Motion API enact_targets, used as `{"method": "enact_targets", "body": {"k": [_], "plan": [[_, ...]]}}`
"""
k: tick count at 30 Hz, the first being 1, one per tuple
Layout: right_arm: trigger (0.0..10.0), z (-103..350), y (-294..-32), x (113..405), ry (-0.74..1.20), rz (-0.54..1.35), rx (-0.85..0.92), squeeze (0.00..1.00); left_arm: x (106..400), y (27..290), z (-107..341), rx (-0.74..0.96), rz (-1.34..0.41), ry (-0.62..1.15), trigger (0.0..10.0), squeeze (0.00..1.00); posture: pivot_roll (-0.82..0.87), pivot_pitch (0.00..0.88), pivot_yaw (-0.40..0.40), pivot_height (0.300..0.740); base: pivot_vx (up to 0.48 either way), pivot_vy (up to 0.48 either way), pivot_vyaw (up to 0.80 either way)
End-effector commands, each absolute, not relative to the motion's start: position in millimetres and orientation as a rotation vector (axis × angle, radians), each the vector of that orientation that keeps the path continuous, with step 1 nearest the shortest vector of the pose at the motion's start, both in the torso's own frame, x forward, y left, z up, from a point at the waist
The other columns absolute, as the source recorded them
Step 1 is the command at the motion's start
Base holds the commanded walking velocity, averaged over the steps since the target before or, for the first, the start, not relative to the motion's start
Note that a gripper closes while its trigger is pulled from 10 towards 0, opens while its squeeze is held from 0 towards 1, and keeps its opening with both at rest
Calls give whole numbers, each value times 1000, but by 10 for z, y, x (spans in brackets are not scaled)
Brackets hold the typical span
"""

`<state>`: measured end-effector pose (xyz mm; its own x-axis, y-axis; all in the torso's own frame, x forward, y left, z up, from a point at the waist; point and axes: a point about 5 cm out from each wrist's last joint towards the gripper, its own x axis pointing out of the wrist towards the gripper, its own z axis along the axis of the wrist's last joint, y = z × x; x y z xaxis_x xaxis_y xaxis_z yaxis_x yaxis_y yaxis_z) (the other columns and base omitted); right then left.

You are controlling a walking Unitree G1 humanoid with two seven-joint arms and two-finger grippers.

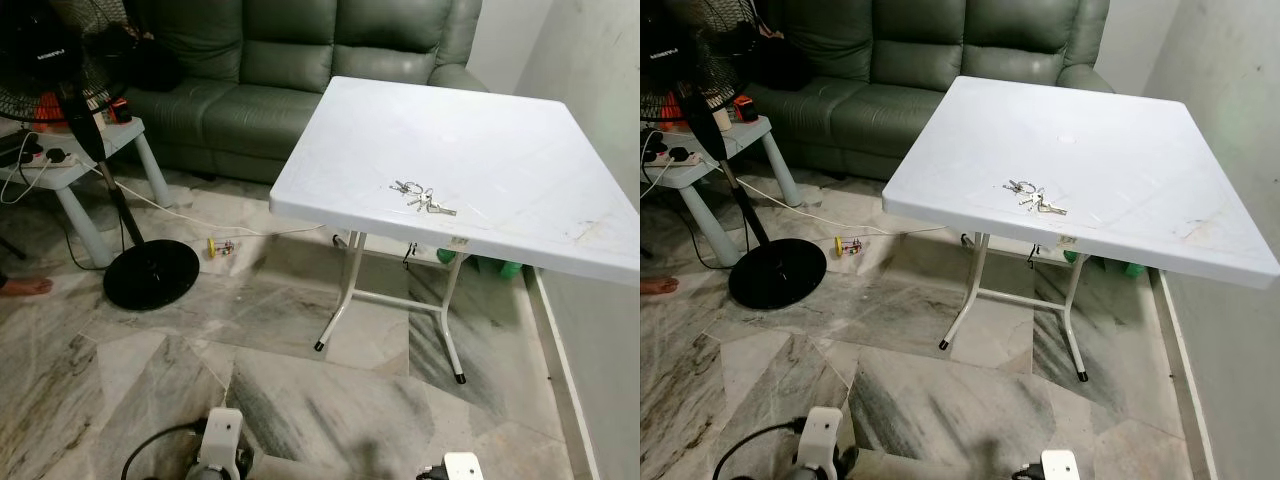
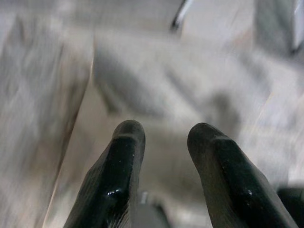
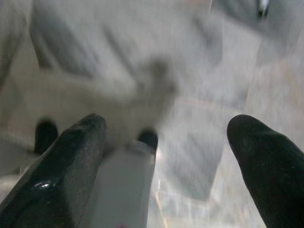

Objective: Hang keys on a hook

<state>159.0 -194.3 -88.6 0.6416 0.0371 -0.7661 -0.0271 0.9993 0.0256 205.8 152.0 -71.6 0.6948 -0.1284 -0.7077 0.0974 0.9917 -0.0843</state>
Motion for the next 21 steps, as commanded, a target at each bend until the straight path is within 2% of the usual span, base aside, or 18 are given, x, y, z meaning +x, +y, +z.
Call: {"method": "enact_targets", "body": {"k": [1, 9, 15, 21], "plan": [[10000, -755, -2008, 1801, 757, 24, 24, 0, 2263, 1540, -567, -59, -138, 678, 10000, 0, 72, 0, -38, 736, 0, 0, 0], [10000, -549, -1973, 2095, 586, 64, 27, 0, 2528, 1509, -341, -92, -151, 521, 10000, 0, 70, 0, -35, 736, 0, 0, 0], [10000, -240, -1848, 2415, 348, 132, 57, 0, 2815, 1380, -7, -131, -185, 299, 10000, 0, 67, 0, -27, 736, 0, 0, 0], [10000, -72, -1790, 2522, 229, 160, 58, 0, 2893, 1333, 146, -158, -206, 195, 10000, 0, 62, 0, -27, 736, 0, 0, 0]]}}
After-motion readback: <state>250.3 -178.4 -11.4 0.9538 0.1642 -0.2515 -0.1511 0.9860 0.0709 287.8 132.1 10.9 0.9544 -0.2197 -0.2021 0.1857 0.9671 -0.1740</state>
